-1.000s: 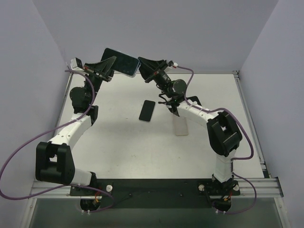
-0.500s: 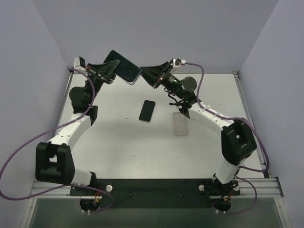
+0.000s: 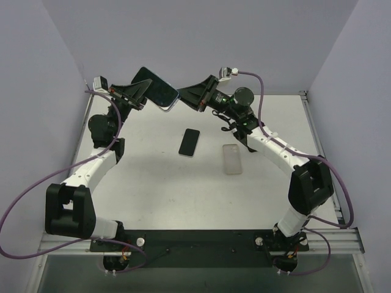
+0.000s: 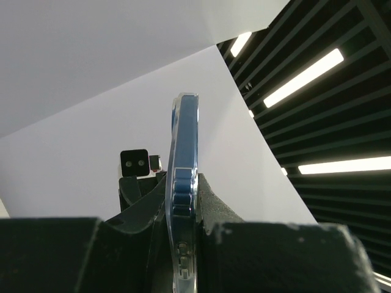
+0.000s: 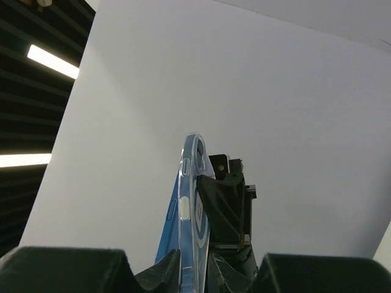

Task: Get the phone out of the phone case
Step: Remove the phone case from the phone.

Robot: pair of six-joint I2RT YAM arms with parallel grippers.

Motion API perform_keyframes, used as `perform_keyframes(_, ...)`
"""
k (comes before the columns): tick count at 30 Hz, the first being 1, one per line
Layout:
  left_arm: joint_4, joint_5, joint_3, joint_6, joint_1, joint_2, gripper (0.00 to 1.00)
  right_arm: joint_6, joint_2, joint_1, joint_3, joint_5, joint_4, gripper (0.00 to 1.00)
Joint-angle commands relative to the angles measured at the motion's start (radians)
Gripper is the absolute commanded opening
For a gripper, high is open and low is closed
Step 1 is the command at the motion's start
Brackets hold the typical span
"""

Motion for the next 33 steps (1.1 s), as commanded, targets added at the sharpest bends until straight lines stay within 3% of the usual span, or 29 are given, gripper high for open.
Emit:
perform_keyframes(1,0.303,-0.012,0.047,-0.103,-0.044,-0.094,0.00,-0.097,0.099,0.054,0.004,-0.194,-0.248,0.21)
perform_keyframes(10,0.296,0.067,0.063,-0.109,-0.047,-0.060,0.00,-0.107,0.144,0.057,0.090,-0.248,-0.301,0.25)
perform_keyframes(14,0.272,0.137,0.112,-0.120,-0.035,-0.032,0.00,-0.189,0.142,0.059,0.113,-0.285,-0.428,0.20)
perform_keyframes(22,0.178,0.215,0.169,-0.083,-0.038,0.000,0.00,-0.342,0.134,0.060,0.156,-0.326,-0.627,0.23)
perform_keyframes(29,0.125,0.248,0.186,-0.039,-0.076,0.012,0.00,-0.296,0.168,0.068,0.180,-0.328,-0.565,0.22)
perform_keyframes(33,0.132,0.260,0.180,-0.039,-0.095,0.024,0.00,-0.206,0.182,0.066,0.176,-0.319,-0.471,0.09)
